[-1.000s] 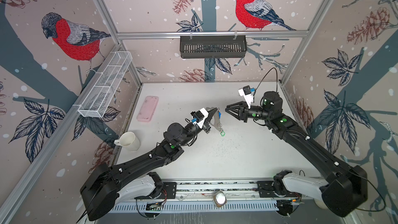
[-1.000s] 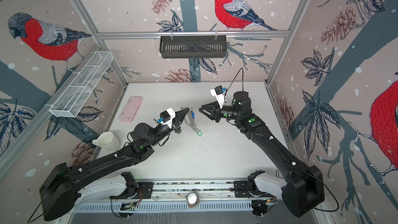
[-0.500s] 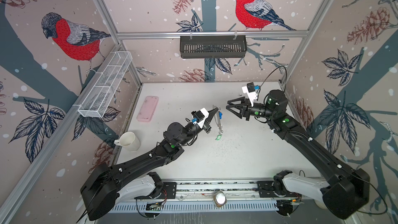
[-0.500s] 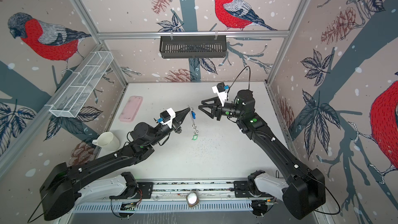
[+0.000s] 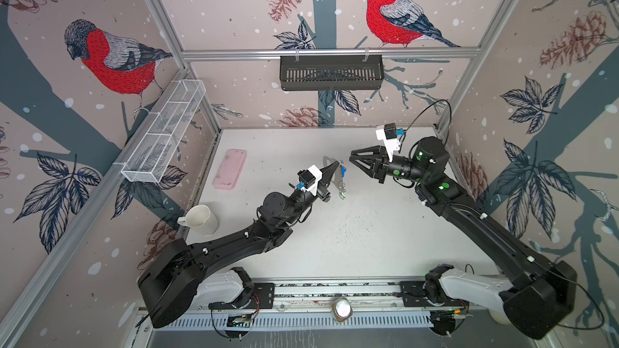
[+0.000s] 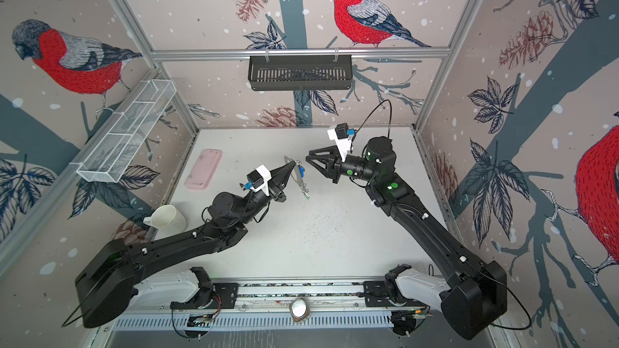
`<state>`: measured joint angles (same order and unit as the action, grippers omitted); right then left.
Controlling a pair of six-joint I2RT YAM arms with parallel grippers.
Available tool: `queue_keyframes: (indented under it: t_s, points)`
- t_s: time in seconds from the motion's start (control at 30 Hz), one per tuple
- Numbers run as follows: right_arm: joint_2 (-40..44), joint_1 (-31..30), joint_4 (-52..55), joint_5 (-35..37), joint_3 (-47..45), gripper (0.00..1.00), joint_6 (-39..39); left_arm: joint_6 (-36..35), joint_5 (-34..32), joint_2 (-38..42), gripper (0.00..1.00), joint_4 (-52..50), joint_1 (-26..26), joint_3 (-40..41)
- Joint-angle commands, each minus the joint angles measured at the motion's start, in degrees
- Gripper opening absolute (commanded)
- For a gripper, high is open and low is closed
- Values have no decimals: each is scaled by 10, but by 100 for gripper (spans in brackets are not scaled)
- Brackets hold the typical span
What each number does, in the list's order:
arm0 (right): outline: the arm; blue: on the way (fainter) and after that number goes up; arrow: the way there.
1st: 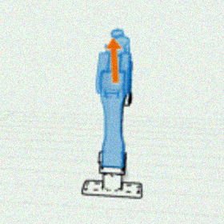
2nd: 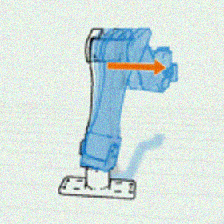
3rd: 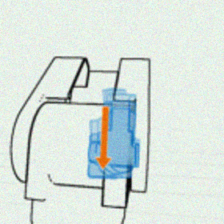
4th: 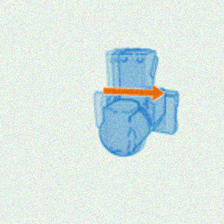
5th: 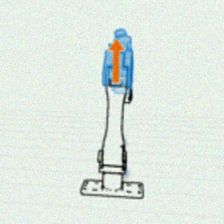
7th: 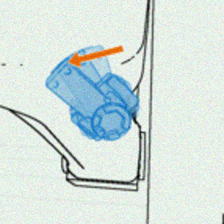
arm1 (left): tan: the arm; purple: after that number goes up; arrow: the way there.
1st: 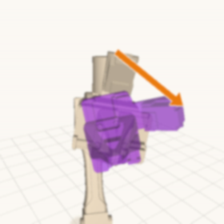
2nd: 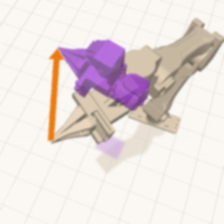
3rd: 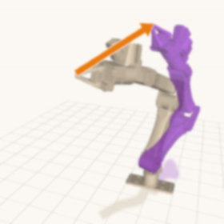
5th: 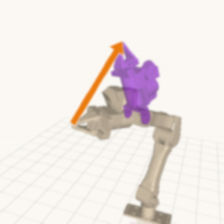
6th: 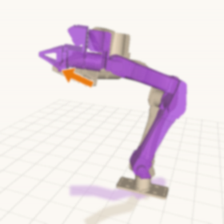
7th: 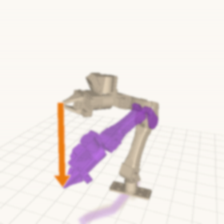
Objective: Attach keys to a key ring
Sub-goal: Insert the key into the keyring.
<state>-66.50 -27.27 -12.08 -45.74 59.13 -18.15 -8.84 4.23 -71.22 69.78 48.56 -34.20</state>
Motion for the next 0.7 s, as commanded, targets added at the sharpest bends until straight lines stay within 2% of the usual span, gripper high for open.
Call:
queue_keyframes:
  t_s: [0.0, 0.27, 0.67]
  points:
    - [0, 1, -15, 39, 15, 29, -4, 21, -7, -21, 0, 130, -5, -5]
    - [-13, 0, -14, 15, 34, 27, -5, 80, 40, -73, 0, 215, -34, -16]
    - [-27, -29, 9, -13, 46, 28, 42, 94, 80, -70, 0, 157, -43, -37]
